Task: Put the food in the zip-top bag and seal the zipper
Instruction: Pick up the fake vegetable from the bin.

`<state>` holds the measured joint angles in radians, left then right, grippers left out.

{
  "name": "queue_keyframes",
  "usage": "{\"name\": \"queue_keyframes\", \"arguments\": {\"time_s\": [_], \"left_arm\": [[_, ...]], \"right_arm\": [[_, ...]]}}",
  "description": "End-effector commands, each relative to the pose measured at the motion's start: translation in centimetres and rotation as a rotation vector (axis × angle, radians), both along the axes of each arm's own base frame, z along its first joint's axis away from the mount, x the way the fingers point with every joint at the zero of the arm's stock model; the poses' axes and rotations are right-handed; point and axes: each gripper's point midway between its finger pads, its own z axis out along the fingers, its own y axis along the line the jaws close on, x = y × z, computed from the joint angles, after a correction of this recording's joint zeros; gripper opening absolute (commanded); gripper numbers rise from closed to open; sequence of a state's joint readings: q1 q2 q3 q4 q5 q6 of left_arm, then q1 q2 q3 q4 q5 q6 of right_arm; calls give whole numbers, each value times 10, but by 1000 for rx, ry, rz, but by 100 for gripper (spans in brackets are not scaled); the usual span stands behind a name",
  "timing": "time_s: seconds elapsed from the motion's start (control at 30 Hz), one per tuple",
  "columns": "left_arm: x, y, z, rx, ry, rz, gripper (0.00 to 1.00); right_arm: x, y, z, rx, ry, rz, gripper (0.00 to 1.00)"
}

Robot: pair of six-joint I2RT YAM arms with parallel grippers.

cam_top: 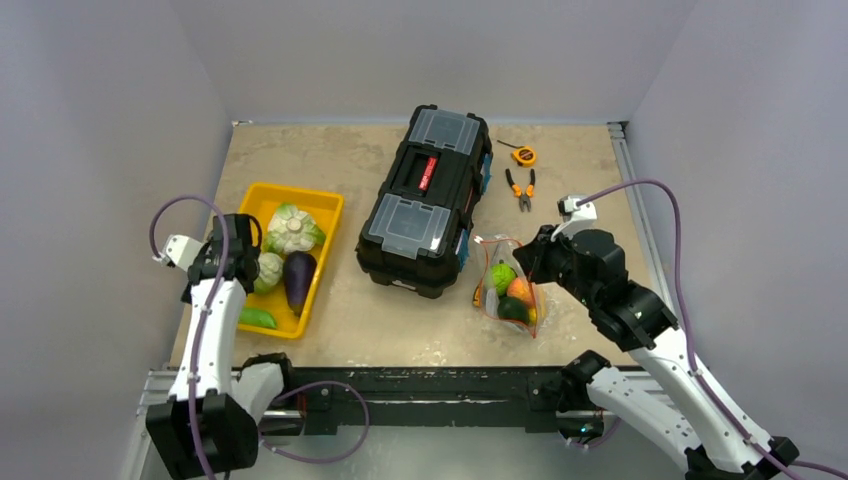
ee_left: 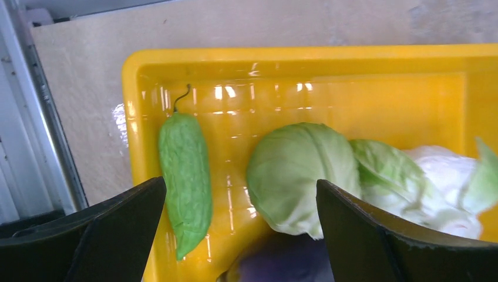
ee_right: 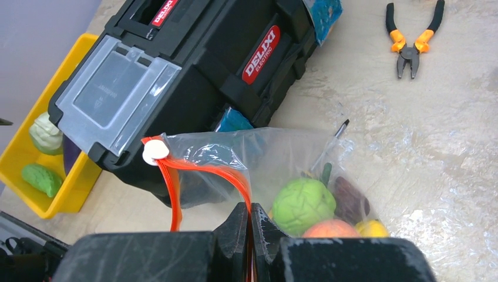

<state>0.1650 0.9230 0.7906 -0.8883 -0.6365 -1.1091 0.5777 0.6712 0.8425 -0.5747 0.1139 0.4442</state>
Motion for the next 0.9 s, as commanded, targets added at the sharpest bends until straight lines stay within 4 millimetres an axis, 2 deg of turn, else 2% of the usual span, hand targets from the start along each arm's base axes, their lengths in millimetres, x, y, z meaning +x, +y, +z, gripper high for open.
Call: {"name": "queue_keyframes", "arguments": {"time_s": [0.0, 0.17, 0.33, 0.5, 0.67, 0.7, 0.8, 0.87], "left_arm": [[-6, 7, -17, -43, 77, 110, 100], [-7, 16, -45, -81, 161, 158, 98], [-6, 9, -67, -156, 154, 165, 96], [-23, 3, -86, -217, 204, 244, 96], [-38, -3, -94, -260, 198, 336, 91], [-35, -4, -95, -268, 171, 339, 91], [-12, -3, -97, -263, 93, 205, 93], [-4, -2, -91, -249, 69, 147, 95]], "right_arm": [[0, 3, 10, 13, -36, 23, 0], [-2, 2, 13, 15, -43, 22, 0], [0, 5, 10, 13, -38, 31, 0], [1, 6, 8, 7, -31, 38, 0], [1, 7, 8, 12, -35, 41, 0], [1, 7, 8, 11, -35, 40, 0], [0, 7, 8, 14, -38, 43, 0], [0, 7, 9, 16, -40, 45, 0]]}}
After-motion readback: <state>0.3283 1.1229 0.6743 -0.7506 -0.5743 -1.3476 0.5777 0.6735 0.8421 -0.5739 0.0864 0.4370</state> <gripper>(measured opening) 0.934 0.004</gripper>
